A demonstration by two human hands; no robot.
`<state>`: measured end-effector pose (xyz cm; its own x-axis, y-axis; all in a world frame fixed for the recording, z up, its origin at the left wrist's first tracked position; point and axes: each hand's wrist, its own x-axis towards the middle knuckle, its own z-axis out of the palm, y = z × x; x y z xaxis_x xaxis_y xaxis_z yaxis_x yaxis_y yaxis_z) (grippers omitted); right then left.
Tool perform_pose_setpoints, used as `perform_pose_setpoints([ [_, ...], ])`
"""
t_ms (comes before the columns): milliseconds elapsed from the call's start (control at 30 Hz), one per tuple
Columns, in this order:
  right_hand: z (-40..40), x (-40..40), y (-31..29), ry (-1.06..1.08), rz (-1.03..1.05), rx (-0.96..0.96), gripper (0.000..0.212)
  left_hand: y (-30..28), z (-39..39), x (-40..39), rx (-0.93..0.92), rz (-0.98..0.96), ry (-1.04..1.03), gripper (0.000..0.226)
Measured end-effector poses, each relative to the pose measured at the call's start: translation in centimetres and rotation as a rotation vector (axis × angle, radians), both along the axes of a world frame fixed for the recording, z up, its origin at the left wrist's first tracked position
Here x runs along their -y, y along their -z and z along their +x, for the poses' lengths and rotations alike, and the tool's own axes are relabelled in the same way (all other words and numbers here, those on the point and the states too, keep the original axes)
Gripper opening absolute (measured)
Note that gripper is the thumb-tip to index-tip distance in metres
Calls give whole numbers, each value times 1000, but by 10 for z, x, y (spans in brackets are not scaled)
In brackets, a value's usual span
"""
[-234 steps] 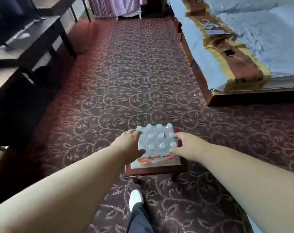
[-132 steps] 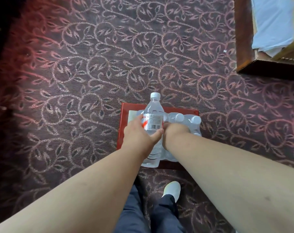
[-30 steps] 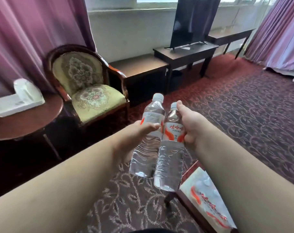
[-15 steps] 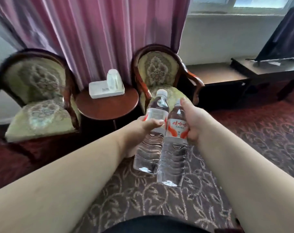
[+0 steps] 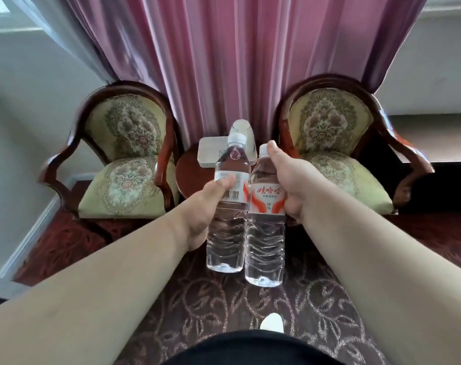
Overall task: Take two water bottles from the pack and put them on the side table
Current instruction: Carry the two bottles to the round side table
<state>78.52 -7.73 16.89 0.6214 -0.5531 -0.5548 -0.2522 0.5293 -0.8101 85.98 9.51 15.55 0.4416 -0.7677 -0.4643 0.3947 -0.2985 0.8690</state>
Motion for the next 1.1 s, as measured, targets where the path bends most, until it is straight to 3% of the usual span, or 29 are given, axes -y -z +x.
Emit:
perform_pose_setpoints([
  [233, 95, 62, -6, -154, 29, 11, 56, 1, 82, 54, 140, -97, -100, 31],
  [400, 145, 93, 7, -213, -28, 14, 56, 8, 138, 83, 215, -3, -111, 68],
  [533, 179, 113, 25, -209, -132, 103, 45, 17, 192, 110, 345, 68, -10, 66],
  [633, 213, 127, 41, -190, -225, 137, 31, 29, 238, 125, 413, 84, 95, 46],
  [733, 250, 136, 59, -208, -287, 145, 20, 45, 277, 138, 458, 61, 166, 43],
  [900, 306, 144, 88, -165, -387, 25, 24, 82, 351, 163, 522, 40, 261, 50],
  [1000, 339, 148, 118, -155, -393, -69, 22, 121, 393, 181, 516, 48, 274, 80],
  [1100, 367, 153, 155, -175, -407, -139, 27, 178, 422, 198, 558, 89, 313, 61],
])
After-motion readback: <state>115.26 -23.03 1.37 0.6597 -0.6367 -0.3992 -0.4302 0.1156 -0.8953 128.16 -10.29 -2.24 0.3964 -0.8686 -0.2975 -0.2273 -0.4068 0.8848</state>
